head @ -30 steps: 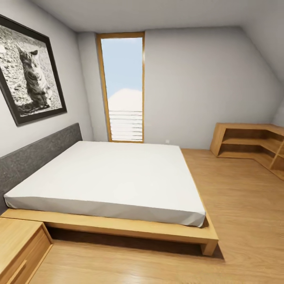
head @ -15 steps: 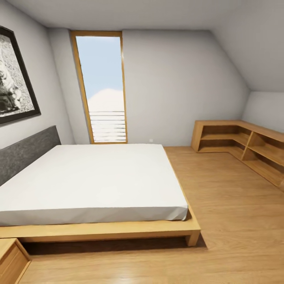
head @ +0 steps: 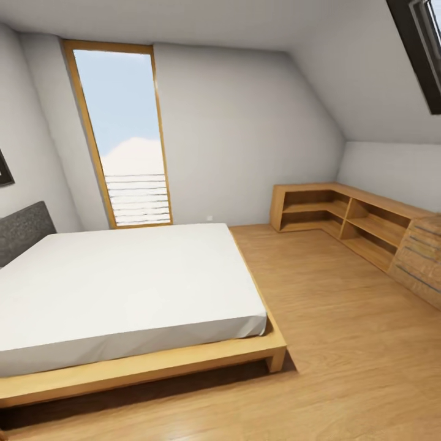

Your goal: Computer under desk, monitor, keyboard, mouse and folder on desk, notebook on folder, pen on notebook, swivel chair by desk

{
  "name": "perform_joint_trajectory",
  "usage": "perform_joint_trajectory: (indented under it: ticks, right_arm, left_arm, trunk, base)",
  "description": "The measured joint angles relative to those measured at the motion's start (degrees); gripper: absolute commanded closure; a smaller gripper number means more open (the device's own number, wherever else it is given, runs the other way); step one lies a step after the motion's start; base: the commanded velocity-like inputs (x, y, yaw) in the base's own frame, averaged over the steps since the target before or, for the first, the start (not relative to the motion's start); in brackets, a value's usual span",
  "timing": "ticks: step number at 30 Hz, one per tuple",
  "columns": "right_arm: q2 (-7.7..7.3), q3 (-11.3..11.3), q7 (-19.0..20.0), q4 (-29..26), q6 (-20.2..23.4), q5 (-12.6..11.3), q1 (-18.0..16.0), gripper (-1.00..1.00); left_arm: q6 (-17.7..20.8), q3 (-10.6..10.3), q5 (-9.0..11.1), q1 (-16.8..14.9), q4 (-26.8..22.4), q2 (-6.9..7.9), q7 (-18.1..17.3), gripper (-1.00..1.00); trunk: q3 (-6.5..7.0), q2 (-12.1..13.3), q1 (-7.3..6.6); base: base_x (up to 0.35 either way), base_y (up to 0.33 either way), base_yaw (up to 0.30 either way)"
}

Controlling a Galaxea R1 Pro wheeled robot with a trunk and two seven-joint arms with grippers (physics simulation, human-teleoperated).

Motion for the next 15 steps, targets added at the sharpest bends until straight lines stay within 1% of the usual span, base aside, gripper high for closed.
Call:
perform_joint_trajectory:
  ticks: [2,7,15]
  right_arm:
    - [0.02,0.0,0.0,0.0,0.0,0.7,0.0,-1.00]
    - [0.00,0.0,0.0,0.1,0.1,1.5,0.0,-1.00]
    - [0.00,0.0,0.0,0.0,0.0,1.6,0.0,-1.00]
  left_arm:
    - [0.0,0.0,0.0,0.0,0.0,0.00,0.0,-1.00]
    - [0.0,0.0,0.0,0.0,0.0,0.00,0.0,-1.00]
    - [0.0,0.0,0.0,0.0,0.0,0.00,0.0,-1.00]
  trunk:
    - [0.00,0.0,0.00]
    - [0.00,0.0,0.00]
    - [0.00,0.0,0.00]
  base:
    - [0.000,0.000,-0.292]
    - [0.000,0.000,-0.293]
    - [0.000,0.000,-0.293]
